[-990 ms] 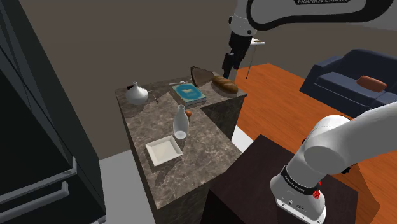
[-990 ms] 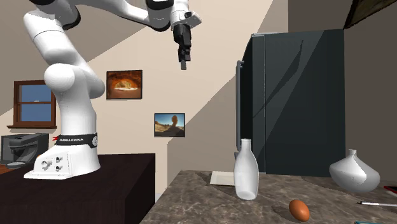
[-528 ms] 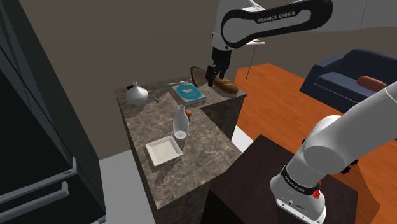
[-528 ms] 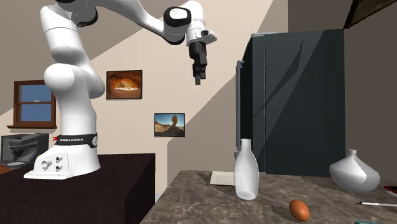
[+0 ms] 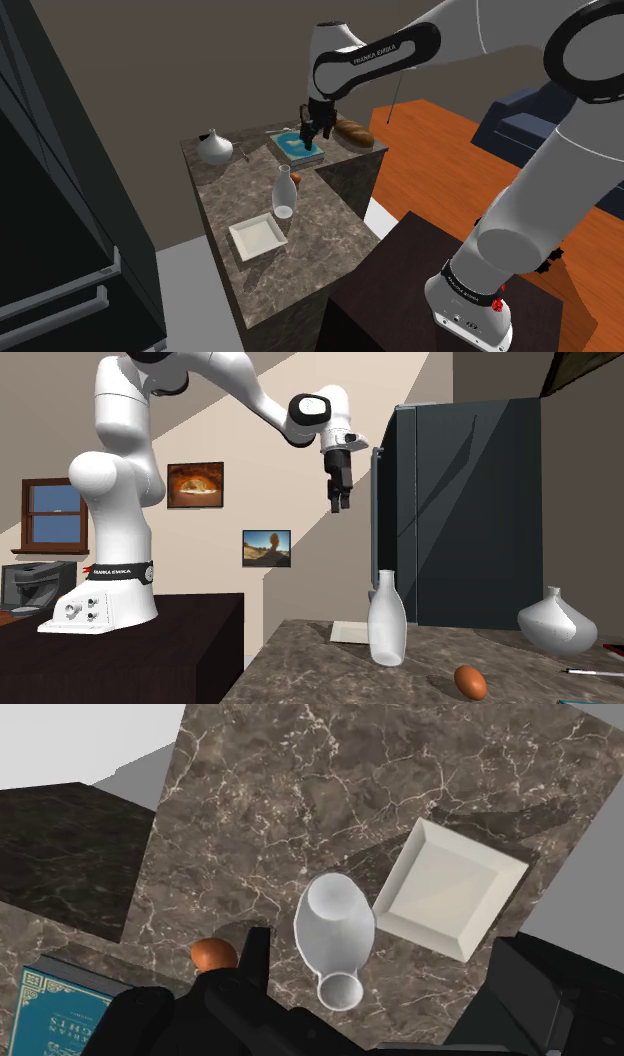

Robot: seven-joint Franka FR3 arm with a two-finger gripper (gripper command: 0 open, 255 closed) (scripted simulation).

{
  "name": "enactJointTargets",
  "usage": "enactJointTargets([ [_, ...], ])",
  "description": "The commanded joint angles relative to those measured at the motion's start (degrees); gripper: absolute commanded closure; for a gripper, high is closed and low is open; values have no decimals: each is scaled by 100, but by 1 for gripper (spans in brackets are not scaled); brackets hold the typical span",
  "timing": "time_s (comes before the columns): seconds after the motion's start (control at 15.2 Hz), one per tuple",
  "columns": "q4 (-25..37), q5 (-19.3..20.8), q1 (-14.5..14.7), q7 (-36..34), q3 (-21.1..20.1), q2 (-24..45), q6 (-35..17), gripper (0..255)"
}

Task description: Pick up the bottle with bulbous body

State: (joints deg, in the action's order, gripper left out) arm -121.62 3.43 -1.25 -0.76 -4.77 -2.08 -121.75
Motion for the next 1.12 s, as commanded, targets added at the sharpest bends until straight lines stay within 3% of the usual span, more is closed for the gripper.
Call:
enactJointTargets([
  [0.0, 296, 10, 1, -76, -6, 457, -111, 0],
  [0.46, 1380, 28, 35, -298, 11, 2014, -402, 0],
  [0.92, 2871, -4, 90, -449, 47, 3645, -369, 0],
  [1.06, 3035, -6, 98, -463, 54, 3856, -400, 0],
])
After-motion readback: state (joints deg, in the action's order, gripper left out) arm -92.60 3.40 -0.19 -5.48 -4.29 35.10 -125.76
